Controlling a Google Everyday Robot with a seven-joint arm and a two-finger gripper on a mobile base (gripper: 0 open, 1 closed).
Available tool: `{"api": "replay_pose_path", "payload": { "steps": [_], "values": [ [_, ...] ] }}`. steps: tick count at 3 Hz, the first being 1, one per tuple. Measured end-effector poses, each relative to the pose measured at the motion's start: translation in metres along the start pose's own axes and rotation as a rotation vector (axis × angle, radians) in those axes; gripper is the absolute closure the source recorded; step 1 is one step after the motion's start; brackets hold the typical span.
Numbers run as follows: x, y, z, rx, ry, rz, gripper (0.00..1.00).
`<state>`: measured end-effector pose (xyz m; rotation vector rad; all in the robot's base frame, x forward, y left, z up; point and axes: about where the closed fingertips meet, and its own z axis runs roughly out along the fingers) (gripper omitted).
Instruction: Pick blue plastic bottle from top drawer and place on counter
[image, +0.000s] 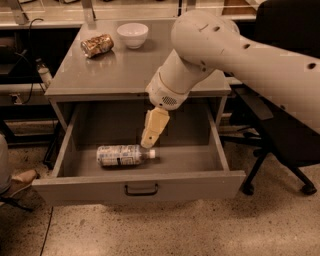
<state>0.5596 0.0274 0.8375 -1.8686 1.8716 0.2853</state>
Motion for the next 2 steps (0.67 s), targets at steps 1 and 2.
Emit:
{"api": "replay_pose_path", "payload": {
  "steps": [1, 2],
  "values": [
    [0.0002, -0.0026, 0.0056, 0.001, -0.006, 0.0, 0.0],
    [-0.0019, -0.0027, 0.0097, -0.004, 0.002, -0.014, 0.0]
  ]
}}
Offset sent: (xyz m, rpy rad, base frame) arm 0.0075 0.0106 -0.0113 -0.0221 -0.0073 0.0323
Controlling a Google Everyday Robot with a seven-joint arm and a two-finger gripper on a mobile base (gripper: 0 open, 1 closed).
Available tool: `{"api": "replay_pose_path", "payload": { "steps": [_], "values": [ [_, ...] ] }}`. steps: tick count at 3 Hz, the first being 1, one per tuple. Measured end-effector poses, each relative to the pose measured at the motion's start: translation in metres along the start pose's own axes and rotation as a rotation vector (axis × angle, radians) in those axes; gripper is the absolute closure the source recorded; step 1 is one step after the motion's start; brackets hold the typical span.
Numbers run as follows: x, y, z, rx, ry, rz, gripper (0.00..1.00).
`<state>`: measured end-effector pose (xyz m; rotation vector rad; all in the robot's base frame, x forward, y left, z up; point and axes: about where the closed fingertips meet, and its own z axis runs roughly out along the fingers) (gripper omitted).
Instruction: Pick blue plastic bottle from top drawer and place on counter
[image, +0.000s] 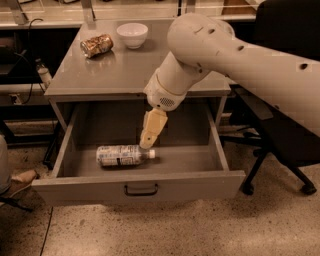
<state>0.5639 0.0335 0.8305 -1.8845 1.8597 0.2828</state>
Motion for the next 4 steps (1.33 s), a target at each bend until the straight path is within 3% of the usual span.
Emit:
{"api": "replay_pose_path", "payload": {
  "steps": [2, 4],
  "values": [
    [-0.002, 0.002, 0.045, -0.041, -0.002, -0.038, 0.0],
    [-0.023, -0.014, 0.099, 0.003, -0.031, -0.072, 0.0]
  ]
}}
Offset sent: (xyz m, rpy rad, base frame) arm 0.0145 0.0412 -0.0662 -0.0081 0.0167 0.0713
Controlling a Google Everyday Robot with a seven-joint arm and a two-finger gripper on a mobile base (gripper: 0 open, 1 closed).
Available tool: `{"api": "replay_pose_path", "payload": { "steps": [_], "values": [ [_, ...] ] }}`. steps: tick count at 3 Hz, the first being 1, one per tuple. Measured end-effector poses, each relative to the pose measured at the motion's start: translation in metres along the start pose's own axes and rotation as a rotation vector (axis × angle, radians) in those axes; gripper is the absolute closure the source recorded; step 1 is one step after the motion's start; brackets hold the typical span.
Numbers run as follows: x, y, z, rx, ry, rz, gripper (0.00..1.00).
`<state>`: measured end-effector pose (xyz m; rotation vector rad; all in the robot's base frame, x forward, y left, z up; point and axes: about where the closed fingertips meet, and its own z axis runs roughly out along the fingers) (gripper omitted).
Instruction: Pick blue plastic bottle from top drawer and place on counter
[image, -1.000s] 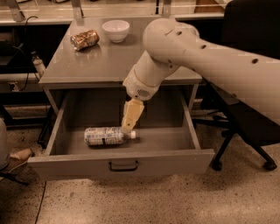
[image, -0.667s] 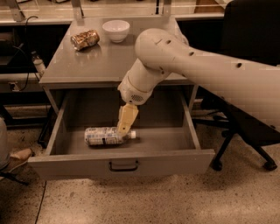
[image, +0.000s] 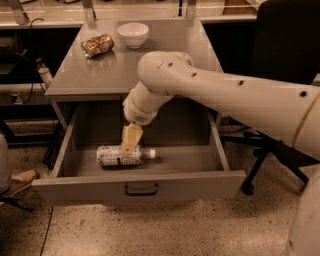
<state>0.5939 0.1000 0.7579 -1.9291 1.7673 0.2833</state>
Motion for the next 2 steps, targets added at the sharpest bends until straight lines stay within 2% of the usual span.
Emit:
{"api": "replay_pose_path", "payload": {
  "steps": [1, 2],
  "values": [
    [-0.005, -0.002, 0.034, -0.014, -0.018, -0.014, 0.0],
    [0.0, 0.003, 0.054, -0.046, -0.025, -0.009, 0.0]
  ]
}}
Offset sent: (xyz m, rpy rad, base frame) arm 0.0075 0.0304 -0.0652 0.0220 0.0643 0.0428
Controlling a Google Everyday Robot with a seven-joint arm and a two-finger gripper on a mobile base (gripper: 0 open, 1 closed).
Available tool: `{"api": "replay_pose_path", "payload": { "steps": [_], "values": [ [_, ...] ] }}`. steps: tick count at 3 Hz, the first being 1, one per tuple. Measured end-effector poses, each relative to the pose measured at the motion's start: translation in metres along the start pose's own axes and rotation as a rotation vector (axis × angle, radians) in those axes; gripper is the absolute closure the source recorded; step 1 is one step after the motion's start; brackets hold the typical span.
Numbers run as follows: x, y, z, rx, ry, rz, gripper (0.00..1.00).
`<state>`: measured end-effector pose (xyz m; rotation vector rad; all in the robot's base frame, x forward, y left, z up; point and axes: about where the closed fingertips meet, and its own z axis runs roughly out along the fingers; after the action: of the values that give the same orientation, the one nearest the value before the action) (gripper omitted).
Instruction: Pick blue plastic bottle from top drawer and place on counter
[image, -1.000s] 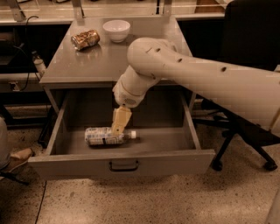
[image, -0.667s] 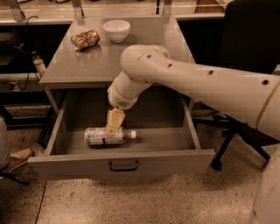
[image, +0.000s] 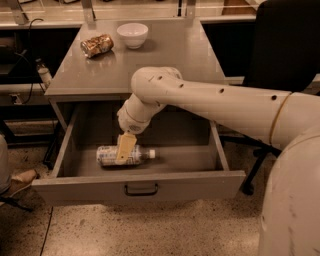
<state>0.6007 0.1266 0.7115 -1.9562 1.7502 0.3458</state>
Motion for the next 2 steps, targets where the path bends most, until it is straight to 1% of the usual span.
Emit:
{"api": "replay_pose_path", "payload": {
  "steps": [1, 2],
  "values": [
    [-0.002, 0.001, 0.021, -0.015, -0.002, -0.011, 0.0],
    [0.001, 0.006, 0.049, -0.03, 0.022, -0.014, 0.0]
  ]
}}
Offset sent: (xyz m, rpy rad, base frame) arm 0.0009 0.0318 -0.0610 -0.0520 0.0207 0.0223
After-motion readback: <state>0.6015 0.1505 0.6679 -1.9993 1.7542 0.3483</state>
